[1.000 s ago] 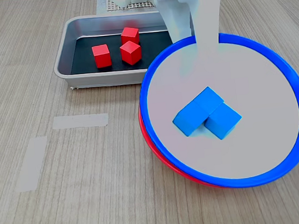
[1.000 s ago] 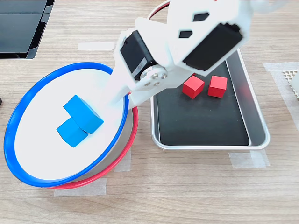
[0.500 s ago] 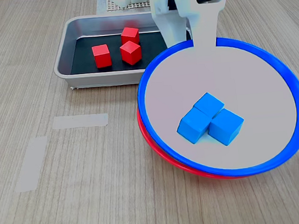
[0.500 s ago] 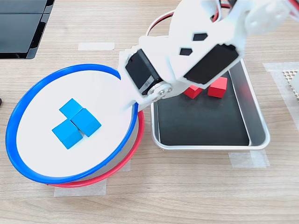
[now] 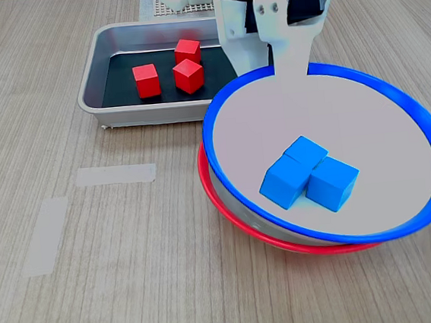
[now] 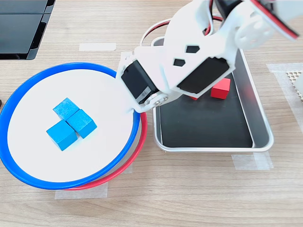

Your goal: Resolve any anomalies and move all blocks to matching dishes

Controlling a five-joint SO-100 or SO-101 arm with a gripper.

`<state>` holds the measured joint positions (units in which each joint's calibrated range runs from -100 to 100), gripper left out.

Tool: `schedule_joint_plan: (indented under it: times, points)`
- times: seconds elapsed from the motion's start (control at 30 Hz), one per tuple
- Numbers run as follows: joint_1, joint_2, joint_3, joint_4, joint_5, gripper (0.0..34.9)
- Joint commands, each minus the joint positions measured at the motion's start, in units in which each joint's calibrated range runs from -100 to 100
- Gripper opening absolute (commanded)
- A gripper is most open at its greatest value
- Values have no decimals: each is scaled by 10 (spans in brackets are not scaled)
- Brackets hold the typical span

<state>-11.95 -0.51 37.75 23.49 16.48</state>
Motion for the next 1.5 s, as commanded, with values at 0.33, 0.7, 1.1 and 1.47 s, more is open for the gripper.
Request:
schedule_joint_plan:
  times: [0.33,0.7,1.1,1.47]
  points:
    - [17,-137,45,-17,-32,0]
    - [35,-191,95,-61,-63,0]
    - [85,-203,52,-22,-103,0]
    - [202,-190,-15,25,-104,0]
